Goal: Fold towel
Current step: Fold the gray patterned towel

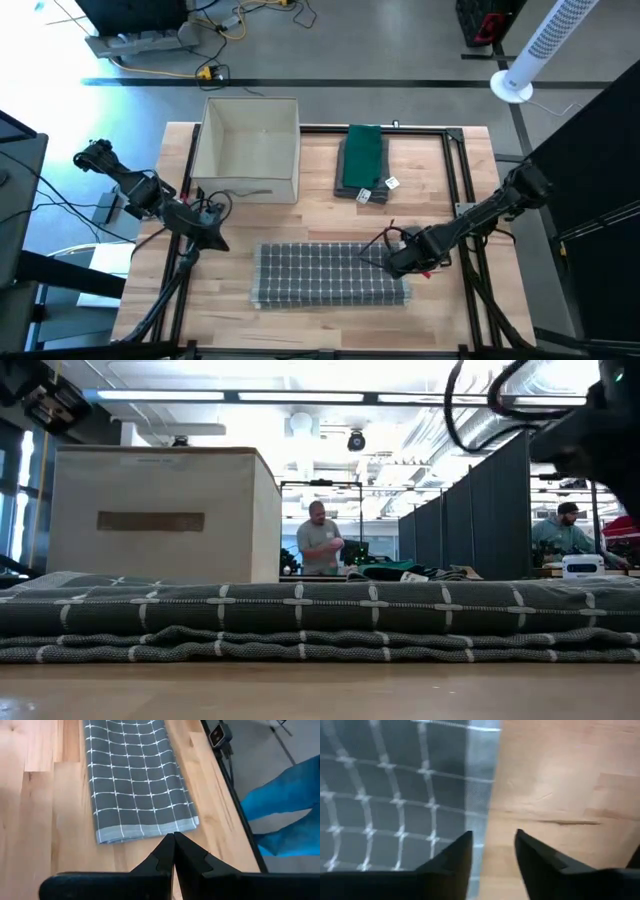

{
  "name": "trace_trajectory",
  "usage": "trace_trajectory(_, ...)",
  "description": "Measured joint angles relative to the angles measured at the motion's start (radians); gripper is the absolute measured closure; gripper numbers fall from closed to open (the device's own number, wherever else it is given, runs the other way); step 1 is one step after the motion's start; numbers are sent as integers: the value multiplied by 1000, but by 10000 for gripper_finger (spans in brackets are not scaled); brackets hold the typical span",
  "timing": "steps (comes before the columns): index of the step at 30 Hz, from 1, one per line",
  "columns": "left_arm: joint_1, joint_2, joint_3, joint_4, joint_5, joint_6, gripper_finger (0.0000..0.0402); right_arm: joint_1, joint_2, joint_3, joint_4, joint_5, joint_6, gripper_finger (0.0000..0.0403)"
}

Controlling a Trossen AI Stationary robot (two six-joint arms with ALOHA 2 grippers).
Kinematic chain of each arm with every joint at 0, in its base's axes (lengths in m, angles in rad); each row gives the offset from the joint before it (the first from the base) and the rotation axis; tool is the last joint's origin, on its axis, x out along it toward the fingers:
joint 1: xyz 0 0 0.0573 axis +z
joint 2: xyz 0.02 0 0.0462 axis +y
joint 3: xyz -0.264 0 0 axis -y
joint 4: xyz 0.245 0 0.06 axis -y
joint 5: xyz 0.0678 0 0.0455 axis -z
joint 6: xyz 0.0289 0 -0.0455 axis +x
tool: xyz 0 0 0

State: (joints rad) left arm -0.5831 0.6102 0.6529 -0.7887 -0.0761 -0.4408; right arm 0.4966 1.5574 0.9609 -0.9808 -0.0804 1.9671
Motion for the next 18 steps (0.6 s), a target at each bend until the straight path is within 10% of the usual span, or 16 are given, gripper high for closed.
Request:
trace_trajectory(8, 0, 0, -70, 42, 26, -19, 401, -54, 143, -1, 131, -10, -87, 158)
trace_trajectory(18, 0, 1, -71, 107, 37, -29, 401, -59, 211, 3, 147, -29, -90, 178)
